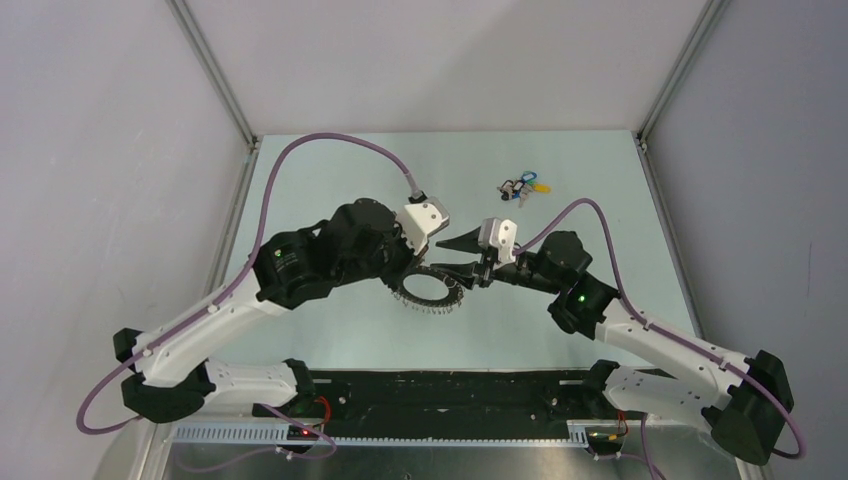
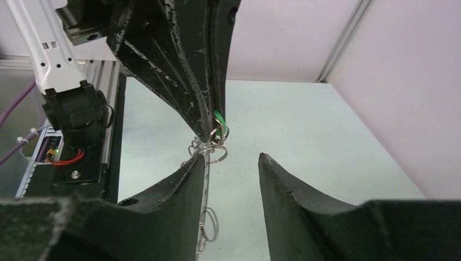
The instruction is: Remove the keys from the keyring
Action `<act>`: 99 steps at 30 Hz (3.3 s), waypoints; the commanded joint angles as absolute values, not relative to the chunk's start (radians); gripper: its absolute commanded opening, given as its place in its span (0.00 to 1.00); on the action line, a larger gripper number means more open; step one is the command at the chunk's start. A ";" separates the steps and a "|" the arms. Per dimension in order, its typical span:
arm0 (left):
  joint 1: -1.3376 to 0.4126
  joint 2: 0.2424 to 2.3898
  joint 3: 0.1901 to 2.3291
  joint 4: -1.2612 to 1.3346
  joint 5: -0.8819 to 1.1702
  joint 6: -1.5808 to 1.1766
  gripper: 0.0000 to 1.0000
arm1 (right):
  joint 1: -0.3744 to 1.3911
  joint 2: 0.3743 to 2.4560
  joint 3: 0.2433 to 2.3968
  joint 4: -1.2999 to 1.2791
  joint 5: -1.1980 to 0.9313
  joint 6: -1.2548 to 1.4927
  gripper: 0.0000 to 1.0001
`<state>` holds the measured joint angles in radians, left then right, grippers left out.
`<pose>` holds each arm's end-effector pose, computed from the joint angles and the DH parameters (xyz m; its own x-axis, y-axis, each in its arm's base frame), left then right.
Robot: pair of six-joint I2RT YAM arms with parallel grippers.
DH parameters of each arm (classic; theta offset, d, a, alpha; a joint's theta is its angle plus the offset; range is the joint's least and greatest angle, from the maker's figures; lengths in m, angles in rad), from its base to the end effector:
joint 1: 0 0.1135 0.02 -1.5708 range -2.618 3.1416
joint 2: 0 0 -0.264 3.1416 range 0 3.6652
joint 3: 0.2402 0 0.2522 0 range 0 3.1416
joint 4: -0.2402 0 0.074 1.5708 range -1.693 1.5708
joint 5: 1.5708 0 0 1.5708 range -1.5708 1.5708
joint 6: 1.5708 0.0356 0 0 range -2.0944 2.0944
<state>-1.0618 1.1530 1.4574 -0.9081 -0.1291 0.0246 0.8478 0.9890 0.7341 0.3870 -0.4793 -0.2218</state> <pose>0.1105 -0.1886 0.4234 -0.2565 0.5097 -0.8212 0.8209 0.5634 0.0933 0.1410 0.1846 0.3443 0.2979 0.0426 -0.9536 -0.9249 0.2601 -0.2773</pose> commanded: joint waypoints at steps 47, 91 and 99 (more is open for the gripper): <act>-0.857 1.245 1.495 -0.981 0.147 -0.128 0.00 | 0.915 0.956 0.746 0.446 -0.521 -0.284 0.00; -0.659 1.578 1.509 -0.434 0.114 -0.327 0.00 | 0.816 0.661 0.635 0.316 0.010 -0.325 0.00; -0.626 1.938 1.627 0.001 0.305 -0.691 0.00 | 0.810 0.509 0.635 0.196 0.338 -0.277 0.00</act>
